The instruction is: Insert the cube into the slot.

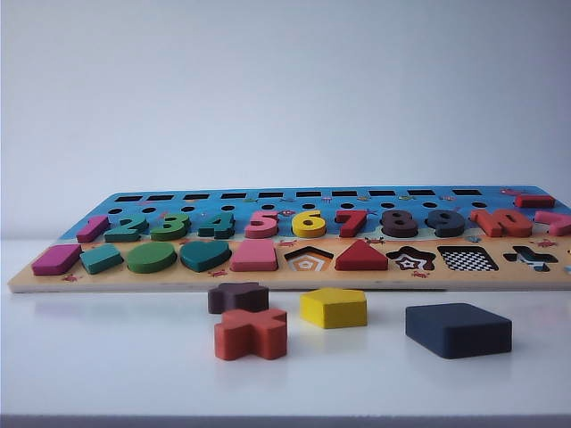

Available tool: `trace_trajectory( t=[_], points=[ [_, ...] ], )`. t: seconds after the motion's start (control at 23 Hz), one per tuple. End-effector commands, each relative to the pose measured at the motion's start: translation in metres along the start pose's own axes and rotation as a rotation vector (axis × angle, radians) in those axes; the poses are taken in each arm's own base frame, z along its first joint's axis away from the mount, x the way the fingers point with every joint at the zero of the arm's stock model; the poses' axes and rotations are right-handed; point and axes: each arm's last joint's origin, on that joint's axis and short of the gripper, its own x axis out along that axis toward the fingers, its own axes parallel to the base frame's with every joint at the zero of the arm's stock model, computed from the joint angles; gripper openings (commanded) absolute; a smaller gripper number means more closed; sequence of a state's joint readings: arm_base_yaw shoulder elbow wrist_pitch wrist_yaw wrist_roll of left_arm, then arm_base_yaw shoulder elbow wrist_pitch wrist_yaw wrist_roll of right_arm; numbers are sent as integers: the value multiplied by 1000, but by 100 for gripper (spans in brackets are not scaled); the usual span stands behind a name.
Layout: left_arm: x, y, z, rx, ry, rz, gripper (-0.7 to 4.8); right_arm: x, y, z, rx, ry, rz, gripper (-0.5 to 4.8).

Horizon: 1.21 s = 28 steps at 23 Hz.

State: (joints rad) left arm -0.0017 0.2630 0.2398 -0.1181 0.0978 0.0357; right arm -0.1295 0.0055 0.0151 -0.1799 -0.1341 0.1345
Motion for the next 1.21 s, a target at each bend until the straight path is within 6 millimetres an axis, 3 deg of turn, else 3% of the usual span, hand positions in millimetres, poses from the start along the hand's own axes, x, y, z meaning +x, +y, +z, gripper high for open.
trace_trajectory(
  t=[0.04, 0.35, 0.61, 0.91, 1.0, 1.21],
  points=[
    [1, -3, 12, 30, -16, -77, 9, 1, -1, -3, 5, 12, -7, -4],
    [5, -13, 46, 30, 77, -252, 9, 1, -1, -3, 6, 13, -5, -4],
    [5, -31, 79, 78, 228, -523, 9, 1, -1, -3, 7, 13, -5, -4],
    [4, -44, 91, 97, 278, -749, 10, 0, 1, -4, 65, 41, 64, 4],
    [5, -46, 94, 96, 297, -782, 9, 0, 2, -3, 77, 39, 76, 28],
    [10, -49, 109, 77, 365, -815, 9, -6, 5, 15, 143, -17, 90, 65]
  ],
)
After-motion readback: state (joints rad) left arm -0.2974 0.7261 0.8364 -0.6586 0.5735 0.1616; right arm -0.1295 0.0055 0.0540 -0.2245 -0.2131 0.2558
